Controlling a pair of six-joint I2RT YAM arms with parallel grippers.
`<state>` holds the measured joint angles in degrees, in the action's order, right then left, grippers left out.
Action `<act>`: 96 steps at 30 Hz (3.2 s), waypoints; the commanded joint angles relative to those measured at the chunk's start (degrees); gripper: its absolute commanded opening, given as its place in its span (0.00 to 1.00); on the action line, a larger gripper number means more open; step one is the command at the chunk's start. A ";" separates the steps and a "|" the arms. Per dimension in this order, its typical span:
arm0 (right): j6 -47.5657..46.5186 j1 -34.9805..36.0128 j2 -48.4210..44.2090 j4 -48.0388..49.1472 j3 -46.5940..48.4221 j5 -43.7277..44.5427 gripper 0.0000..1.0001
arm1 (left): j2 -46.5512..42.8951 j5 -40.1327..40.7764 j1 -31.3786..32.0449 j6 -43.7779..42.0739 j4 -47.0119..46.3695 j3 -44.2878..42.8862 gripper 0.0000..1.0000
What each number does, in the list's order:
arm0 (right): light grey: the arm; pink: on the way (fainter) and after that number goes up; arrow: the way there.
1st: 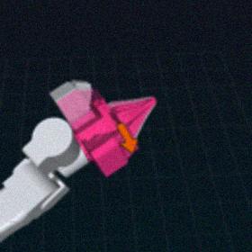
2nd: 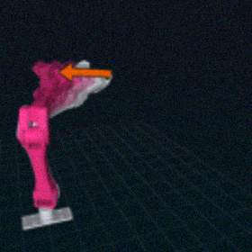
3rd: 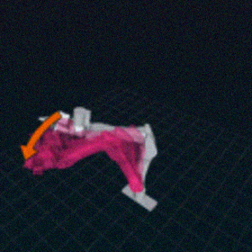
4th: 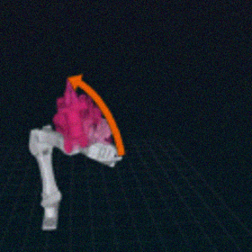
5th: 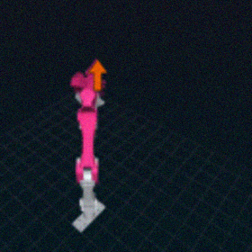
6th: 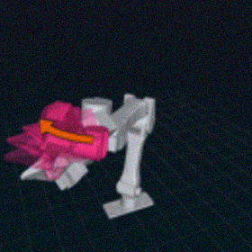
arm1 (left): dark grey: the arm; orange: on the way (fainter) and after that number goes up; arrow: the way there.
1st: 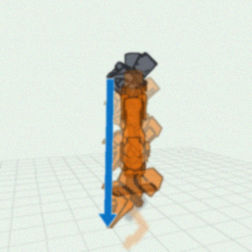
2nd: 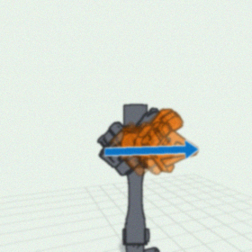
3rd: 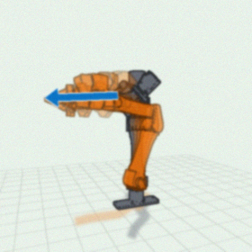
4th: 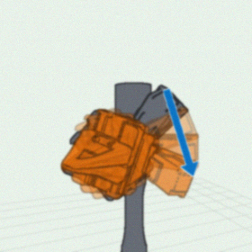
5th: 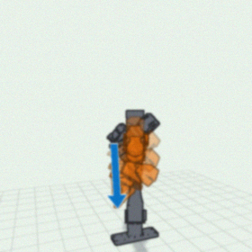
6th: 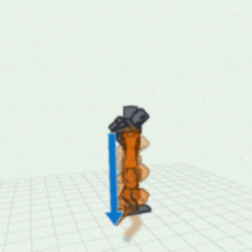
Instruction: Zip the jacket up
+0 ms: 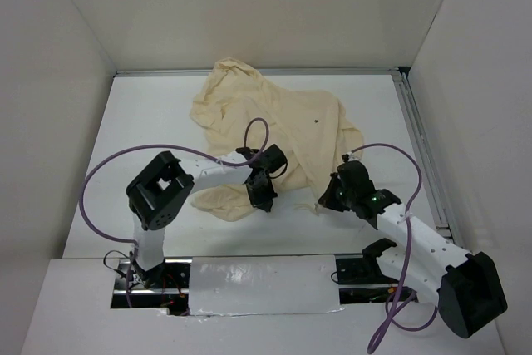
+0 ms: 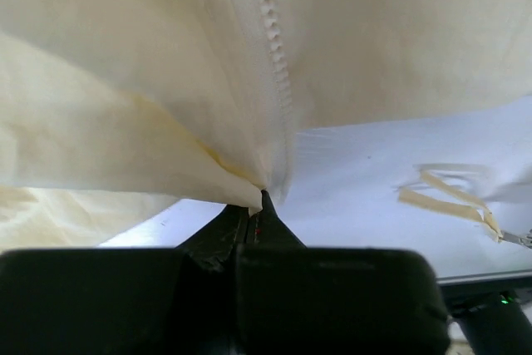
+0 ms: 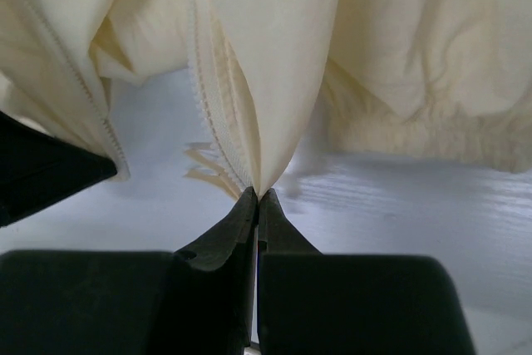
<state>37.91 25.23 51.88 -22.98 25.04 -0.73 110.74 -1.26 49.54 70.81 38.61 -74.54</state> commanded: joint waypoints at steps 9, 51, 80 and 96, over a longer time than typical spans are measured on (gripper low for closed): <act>-3.20 3.06 -2.74 24.96 0.19 -15.60 0.00 | -23.53 11.27 -0.06 -12.34 -5.99 4.05 0.00; 8.23 3.68 -5.21 55.94 1.07 -23.70 0.00 | -46.49 3.72 -1.02 -23.52 -34.82 13.72 0.00; 11.31 3.51 -5.38 56.39 0.98 -24.76 0.00 | -46.22 4.07 -1.11 -23.52 -38.08 16.71 0.00; 12.19 3.86 -6.52 57.43 0.45 -22.73 0.00 | -45.96 2.93 -1.11 -22.91 -39.58 17.41 0.00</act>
<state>49.76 28.64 46.74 30.70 24.95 -24.12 64.79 2.17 48.56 46.94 1.98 -56.99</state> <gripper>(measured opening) 0.016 0.042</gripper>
